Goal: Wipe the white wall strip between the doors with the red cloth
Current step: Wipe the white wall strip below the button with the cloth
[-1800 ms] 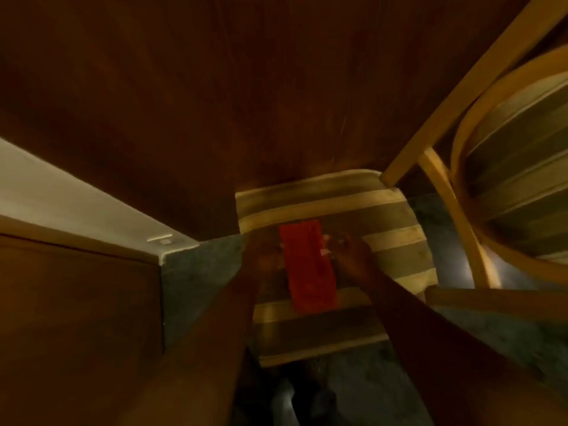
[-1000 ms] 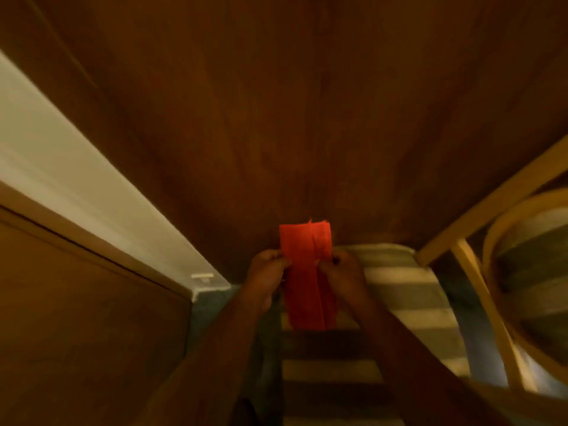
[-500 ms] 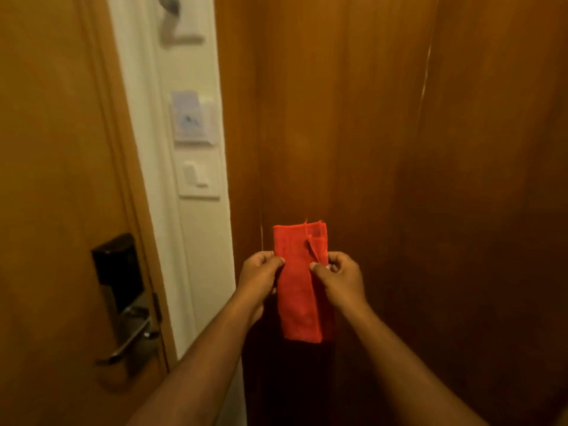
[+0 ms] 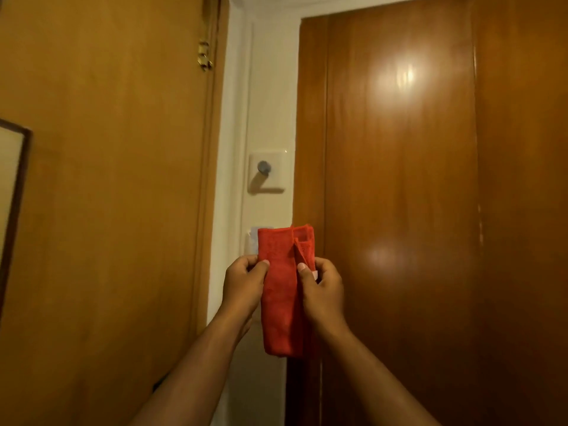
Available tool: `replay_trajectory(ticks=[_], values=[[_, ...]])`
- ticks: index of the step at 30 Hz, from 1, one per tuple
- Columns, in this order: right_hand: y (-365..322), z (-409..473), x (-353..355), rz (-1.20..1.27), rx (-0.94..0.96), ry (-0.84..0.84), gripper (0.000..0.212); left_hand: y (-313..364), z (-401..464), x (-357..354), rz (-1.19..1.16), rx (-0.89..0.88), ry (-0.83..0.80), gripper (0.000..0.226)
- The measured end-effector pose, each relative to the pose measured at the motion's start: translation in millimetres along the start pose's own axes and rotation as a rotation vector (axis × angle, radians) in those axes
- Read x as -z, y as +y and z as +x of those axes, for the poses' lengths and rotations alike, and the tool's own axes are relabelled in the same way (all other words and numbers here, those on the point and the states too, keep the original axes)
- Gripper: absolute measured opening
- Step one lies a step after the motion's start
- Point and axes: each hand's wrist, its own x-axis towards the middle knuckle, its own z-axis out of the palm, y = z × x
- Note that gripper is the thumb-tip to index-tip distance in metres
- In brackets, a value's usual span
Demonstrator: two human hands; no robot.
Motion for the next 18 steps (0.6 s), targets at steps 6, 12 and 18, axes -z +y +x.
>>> replay_trajectory(ticks=[6, 12, 18], values=[[-2.9, 28.2, -62.0, -0.038, 0.059, 0.022, 0.015, 3.6, 58.4, 31.1, 0.114, -0.074, 0.087, 0.018], [18.7, 52.5, -77.4, -0.297, 0.052, 0.180, 0.016, -10.1, 82.8, 28.1, 0.312, -0.131, 0.073, 0.013], [31.5, 59.6, -71.8, -0.796, 0.321, 0.240, 0.056, -16.0, 98.1, 28.5, 0.478, -0.246, 0.019, 0.014]])
